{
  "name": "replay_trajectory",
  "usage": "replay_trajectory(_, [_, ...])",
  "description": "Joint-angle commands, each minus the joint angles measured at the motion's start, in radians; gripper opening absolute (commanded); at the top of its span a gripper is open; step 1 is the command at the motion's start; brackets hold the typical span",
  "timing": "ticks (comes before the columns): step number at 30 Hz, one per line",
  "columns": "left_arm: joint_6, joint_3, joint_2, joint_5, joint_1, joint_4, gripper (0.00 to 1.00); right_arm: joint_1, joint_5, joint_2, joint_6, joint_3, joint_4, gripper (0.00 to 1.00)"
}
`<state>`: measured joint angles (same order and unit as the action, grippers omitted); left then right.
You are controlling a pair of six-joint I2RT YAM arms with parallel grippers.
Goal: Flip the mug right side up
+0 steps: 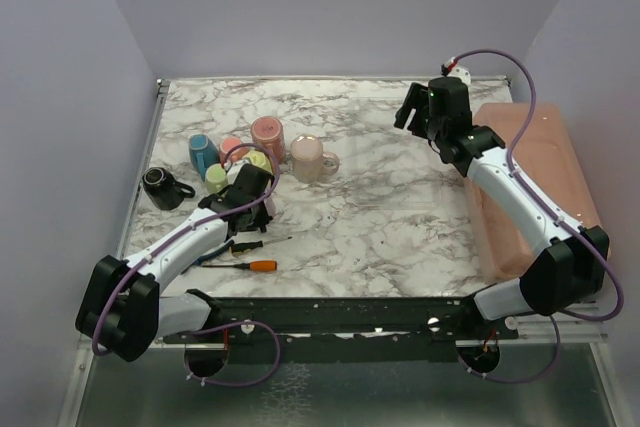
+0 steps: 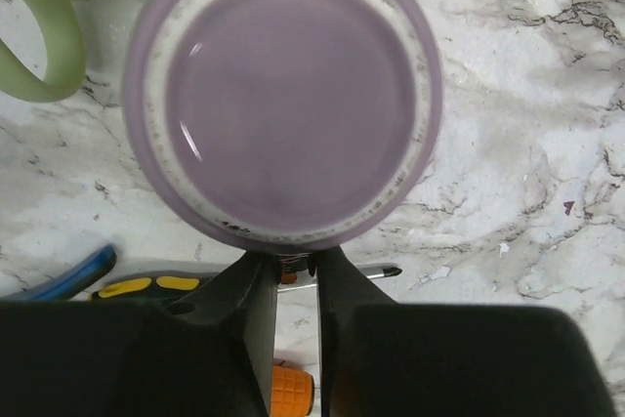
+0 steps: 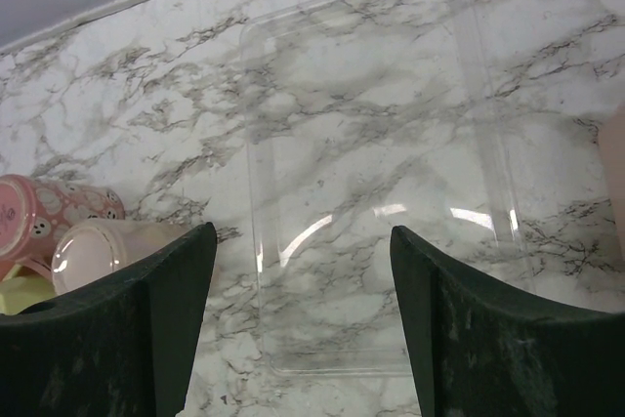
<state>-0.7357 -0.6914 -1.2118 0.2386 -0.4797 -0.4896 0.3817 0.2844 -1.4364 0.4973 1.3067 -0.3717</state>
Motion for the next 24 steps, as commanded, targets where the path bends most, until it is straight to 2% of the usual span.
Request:
replay_trajectory(1, [0.011, -0.009, -0.007, 0.039, 0.003, 0.020, 0.09, 0.005, 0.041, 0.032, -0.005, -0.024, -0.027, 0.75])
replay_trajectory(2, [0.016, -0.014, -0.006, 0.034, 0.003, 0.020, 0.00, 0.005, 0.039, 0.034, -0.004, -0.028, -0.026, 0.76])
replay_trajectory(7, [0.059, -0.051, 0.042, -0.021, -0.006, 0.040, 0.00, 0.005, 0.047, 0.043, -0.003, -0.040, -0.026, 0.75])
replay_trajectory(13, [0.181, -0.101, 0.078, -0.166, -0.027, 0.042, 0.00, 0.005, 0.046, 0.060, 0.008, -0.060, -0.024, 0.76])
replay_trajectory(18, [0.285, -0.108, 0.144, -0.167, -0.039, 0.029, 0.00, 0.005, 0.033, 0.086, 0.027, -0.093, 0.008, 0.75])
replay_trajectory(24, [0.373, -0.187, 0.208, -0.232, -0.040, 0.029, 0.00, 0.005, 0.013, 0.125, 0.030, -0.121, 0.064, 0.76])
